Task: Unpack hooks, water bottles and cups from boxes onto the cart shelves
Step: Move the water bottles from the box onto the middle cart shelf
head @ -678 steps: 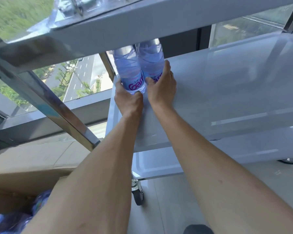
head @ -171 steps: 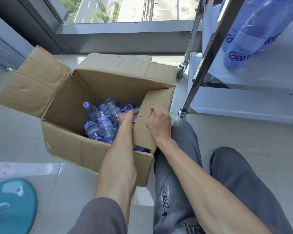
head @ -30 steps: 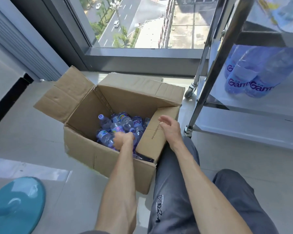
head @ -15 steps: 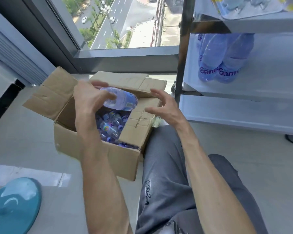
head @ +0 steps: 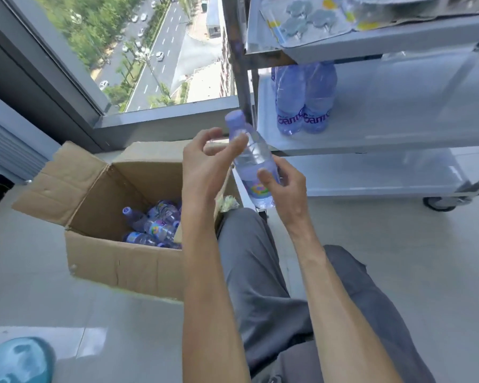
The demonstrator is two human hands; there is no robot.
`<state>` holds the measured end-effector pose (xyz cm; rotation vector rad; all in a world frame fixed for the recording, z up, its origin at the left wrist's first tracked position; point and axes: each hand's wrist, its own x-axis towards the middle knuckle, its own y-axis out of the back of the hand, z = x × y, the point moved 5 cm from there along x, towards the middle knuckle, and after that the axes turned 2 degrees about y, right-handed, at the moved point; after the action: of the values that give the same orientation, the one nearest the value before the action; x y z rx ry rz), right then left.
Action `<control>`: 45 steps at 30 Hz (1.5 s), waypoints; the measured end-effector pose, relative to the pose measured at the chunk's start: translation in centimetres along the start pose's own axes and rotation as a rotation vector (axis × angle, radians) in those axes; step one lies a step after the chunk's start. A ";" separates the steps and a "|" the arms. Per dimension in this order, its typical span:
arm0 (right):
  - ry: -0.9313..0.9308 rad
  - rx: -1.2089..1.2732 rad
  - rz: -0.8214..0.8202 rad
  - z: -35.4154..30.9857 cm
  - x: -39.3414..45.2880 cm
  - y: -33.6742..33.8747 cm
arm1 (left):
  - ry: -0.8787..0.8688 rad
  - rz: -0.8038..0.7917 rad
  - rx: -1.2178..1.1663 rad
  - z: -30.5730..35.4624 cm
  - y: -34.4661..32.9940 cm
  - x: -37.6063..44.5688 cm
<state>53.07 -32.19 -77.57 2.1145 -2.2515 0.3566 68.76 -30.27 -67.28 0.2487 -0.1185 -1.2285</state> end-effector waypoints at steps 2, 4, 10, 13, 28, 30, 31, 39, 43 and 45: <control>-0.091 0.233 0.103 0.1 -0.6 1.0 | 0.028 -0.059 -0.089 -1.4 -1.4 -0.7; -0.166 0.413 0.151 -0.4 -0.5 1.9 | 0.127 -0.056 -0.014 -3.5 -3.0 -1.4; -0.157 0.329 0.132 -3.2 1.5 5.4 | 0.391 -0.419 -0.186 -6.7 -10.1 -4.2; -0.150 0.262 0.176 -3.2 1.8 6.8 | 0.440 -0.409 -0.384 -6.3 -11.9 -4.6; -0.244 -0.094 0.385 -2.7 6.0 13.7 | 0.204 -0.209 -0.285 -6.3 -18.0 -2.6; -0.237 -0.056 0.546 -2.7 7.3 14.8 | 0.162 -0.249 -0.184 -5.7 -19.9 -0.7; -0.207 -0.044 0.615 -2.8 8.1 15.3 | 0.131 -0.224 -0.120 -5.4 -20.6 0.5; -0.111 -0.503 0.617 -2.5 15.4 19.8 | 0.008 0.160 0.206 -3.0 -20.7 11.3; -0.023 -0.386 0.498 -1.4 17.4 19.5 | 0.024 0.083 0.220 -3.5 -21.7 14.3; -0.018 -0.317 0.431 -0.5 17.9 18.9 | 0.030 0.070 0.179 -3.9 -22.1 14.9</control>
<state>32.99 -48.77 -76.60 1.4854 -2.5591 -0.0163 54.39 -50.68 -77.29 0.4157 -0.2098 -1.1448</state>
